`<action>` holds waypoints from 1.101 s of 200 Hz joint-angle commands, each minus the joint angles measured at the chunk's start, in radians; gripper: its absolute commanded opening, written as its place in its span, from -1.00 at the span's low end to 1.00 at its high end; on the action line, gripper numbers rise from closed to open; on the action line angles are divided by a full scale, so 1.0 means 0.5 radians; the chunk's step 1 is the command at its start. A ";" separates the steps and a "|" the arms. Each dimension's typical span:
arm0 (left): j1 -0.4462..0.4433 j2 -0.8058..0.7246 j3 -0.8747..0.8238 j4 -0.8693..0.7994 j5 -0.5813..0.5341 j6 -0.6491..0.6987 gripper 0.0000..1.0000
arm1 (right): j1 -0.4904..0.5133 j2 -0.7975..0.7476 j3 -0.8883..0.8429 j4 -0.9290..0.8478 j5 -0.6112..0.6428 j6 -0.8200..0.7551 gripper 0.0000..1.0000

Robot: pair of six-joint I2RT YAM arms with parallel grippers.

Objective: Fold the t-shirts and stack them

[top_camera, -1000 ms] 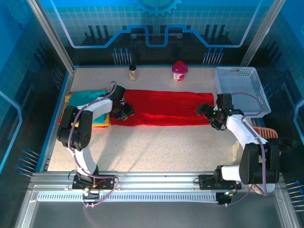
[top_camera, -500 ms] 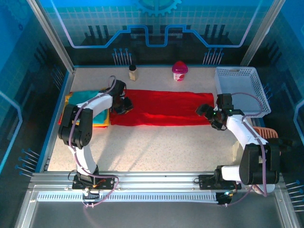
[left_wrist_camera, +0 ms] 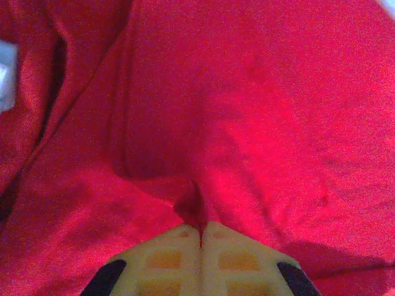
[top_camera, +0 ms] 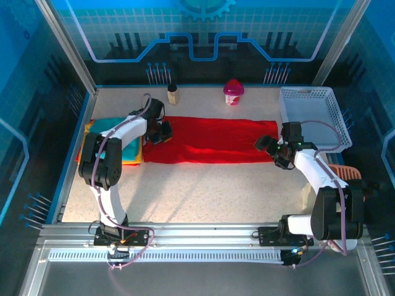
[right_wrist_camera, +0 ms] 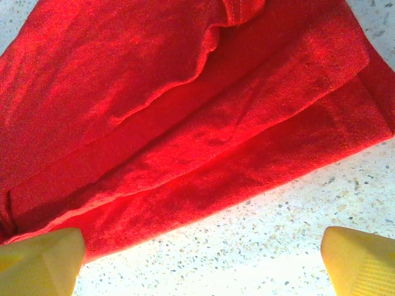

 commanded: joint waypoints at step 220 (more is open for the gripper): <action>-0.293 0.361 0.678 -0.413 -0.387 0.296 -0.02 | -0.021 0.284 0.188 -0.020 0.107 -0.033 0.98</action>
